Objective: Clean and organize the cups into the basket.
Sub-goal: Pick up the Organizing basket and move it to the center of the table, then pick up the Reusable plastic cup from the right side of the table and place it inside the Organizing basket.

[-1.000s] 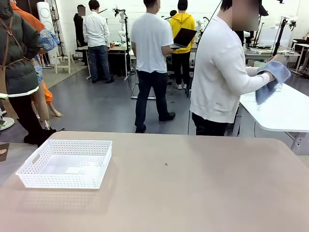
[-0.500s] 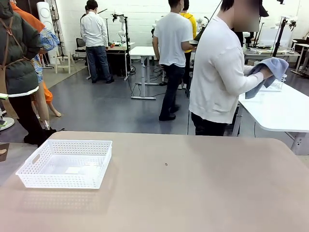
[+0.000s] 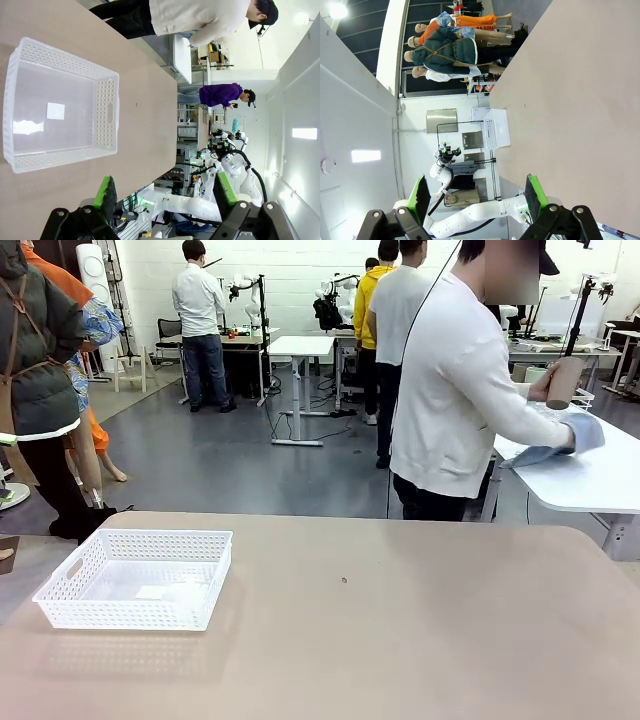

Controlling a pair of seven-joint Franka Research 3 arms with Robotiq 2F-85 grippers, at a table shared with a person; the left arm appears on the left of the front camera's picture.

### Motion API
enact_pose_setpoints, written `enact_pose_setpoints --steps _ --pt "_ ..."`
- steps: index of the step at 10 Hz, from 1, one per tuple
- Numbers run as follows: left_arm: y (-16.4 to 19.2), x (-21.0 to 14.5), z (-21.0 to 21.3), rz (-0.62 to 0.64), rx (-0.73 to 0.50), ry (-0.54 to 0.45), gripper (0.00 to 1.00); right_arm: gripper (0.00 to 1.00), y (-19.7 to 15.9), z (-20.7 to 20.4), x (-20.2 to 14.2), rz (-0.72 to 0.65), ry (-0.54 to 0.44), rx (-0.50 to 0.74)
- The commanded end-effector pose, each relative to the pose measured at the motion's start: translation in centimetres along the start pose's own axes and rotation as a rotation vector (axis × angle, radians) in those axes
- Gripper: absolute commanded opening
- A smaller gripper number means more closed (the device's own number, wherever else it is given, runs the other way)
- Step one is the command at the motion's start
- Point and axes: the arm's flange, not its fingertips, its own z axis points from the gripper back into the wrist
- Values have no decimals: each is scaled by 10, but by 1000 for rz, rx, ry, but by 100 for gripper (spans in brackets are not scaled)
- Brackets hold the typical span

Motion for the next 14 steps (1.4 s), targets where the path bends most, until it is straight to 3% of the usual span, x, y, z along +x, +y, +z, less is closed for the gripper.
enact_pose_setpoints --steps 1,14 --pt "-1 0 2 -2 -8 5 100 100 -2 1 -5 -6 12 -4" --pt "-1 0 2 -2 -8 5 100 100 -2 1 -5 -6 12 -4"
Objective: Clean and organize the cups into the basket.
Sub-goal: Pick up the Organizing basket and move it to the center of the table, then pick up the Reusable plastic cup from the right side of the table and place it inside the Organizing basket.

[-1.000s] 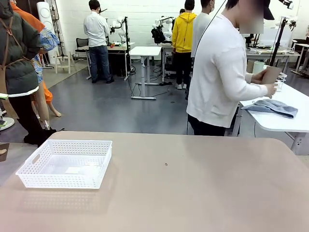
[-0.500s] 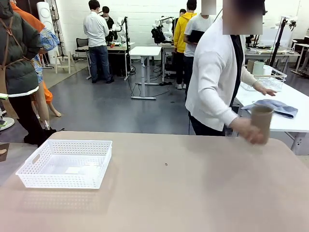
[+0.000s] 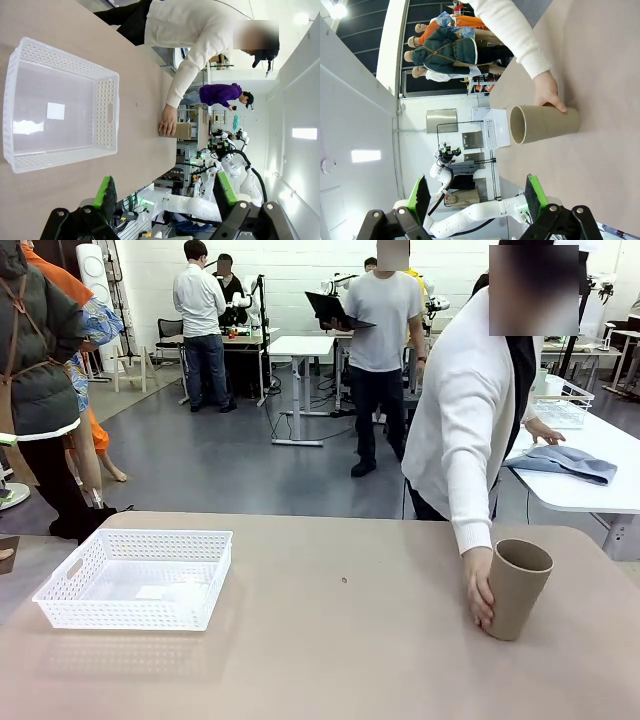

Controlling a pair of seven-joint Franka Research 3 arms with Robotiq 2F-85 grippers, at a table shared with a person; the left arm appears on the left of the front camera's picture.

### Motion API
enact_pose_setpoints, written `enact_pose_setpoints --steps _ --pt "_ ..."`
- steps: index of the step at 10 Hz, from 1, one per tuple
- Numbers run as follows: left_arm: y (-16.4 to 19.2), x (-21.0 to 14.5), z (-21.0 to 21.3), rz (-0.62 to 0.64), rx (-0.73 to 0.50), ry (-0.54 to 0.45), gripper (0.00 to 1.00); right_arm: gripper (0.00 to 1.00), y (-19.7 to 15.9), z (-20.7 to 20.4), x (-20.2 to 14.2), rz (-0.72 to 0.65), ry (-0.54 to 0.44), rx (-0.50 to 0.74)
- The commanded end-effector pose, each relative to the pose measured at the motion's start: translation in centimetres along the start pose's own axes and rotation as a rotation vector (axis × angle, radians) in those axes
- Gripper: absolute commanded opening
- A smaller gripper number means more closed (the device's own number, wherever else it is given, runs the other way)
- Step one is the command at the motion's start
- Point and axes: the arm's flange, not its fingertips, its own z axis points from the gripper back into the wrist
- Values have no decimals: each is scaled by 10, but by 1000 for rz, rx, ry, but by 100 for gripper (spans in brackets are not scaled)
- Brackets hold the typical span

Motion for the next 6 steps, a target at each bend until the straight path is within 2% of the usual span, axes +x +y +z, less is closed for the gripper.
enact_pose_setpoints --steps 1,6 --pt "-1 0 2 -2 -8 5 100 100 -2 1 -5 -6 12 -4" --pt "-1 0 2 -2 -8 5 100 100 -2 1 -5 -6 12 -4"
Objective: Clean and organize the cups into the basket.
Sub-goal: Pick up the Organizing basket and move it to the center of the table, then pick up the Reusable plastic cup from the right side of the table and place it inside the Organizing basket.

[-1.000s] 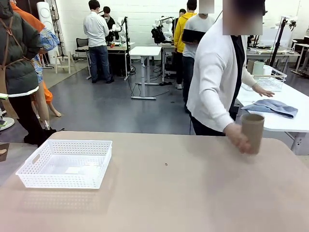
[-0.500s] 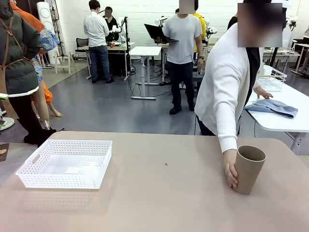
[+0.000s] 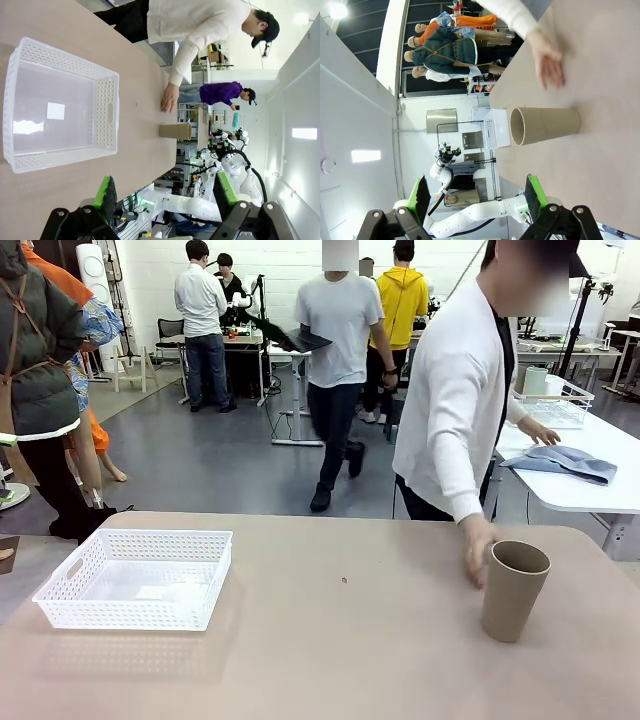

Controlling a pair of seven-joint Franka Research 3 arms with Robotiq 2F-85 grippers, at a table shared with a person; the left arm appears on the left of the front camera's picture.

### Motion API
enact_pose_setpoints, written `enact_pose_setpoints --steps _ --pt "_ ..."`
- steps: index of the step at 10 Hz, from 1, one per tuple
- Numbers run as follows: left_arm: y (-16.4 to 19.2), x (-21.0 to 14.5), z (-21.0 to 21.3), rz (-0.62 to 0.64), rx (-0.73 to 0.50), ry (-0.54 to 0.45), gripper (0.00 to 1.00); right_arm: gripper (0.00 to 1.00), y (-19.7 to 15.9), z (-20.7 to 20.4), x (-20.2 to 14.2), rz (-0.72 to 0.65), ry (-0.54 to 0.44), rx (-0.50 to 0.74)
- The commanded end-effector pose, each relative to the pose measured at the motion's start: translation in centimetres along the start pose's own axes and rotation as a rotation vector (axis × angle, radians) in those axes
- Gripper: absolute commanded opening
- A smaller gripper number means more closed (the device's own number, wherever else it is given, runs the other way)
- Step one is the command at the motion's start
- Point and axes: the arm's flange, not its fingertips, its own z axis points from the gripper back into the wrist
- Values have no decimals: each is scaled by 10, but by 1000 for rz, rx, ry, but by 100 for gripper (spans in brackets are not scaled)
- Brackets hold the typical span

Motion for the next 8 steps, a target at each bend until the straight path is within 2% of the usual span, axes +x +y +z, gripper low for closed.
enact_pose_setpoints --steps 1,2,3,5,8 --pt "0 0 0 0 0 0 100 100 0 0 0 0 0 0" --pt "-4 4 4 -114 66 65 100 100 0 1 4 76 163 19" --pt "-14 9 2 -200 186 120 100 100 0 0 15 276 233 -4" --pt "-35 22 -11 -263 431 250 100 100 -3 -6 33 526 387 7" --pt "-67 25 -27 -360 779 243 100 100 -11 -8 46 849 500 -34"
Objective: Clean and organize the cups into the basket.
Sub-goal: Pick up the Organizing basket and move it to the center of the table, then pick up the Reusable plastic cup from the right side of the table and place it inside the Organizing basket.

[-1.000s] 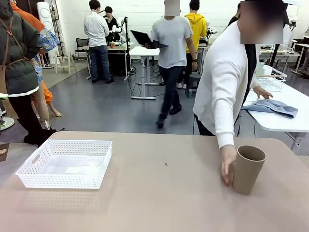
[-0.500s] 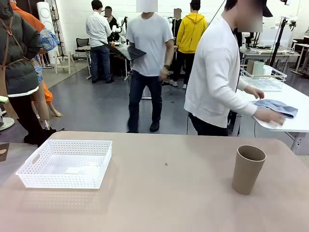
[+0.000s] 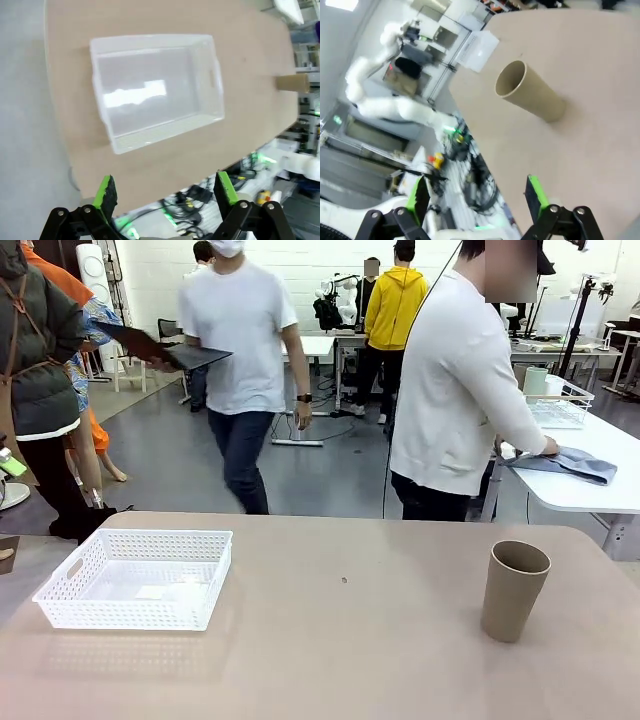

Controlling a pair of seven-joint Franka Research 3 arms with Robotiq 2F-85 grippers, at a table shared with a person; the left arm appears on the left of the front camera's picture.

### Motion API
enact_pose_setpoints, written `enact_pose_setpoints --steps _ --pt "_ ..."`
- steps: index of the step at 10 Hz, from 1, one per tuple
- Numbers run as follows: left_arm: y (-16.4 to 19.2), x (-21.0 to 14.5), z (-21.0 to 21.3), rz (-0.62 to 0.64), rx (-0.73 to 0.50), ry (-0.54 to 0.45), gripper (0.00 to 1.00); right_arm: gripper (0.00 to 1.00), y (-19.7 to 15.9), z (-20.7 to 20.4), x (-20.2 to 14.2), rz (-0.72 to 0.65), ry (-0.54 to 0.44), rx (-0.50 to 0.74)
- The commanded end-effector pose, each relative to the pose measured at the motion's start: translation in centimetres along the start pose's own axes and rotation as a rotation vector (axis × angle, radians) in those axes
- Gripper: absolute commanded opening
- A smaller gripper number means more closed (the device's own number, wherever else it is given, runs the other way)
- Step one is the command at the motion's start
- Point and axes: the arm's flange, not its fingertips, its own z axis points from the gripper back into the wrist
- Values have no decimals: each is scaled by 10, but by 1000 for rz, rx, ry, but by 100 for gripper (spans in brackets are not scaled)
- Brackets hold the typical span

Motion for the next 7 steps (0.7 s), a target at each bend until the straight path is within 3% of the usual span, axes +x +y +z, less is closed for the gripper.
enact_pose_setpoints --steps 1,2,3,7 --pt "-16 -2 -5 -5 214 7 100 100 -13 9 -7 212 -12 -65" --pt "-24 1 -11 -12 316 10 100 100 -19 8 -7 270 -38 -131" --pt "-32 4 -18 -17 415 11 100 100 -28 6 -5 299 -133 -236" --pt "-32 14 -42 11 675 43 100 100 -41 -5 -14 322 -97 -284"
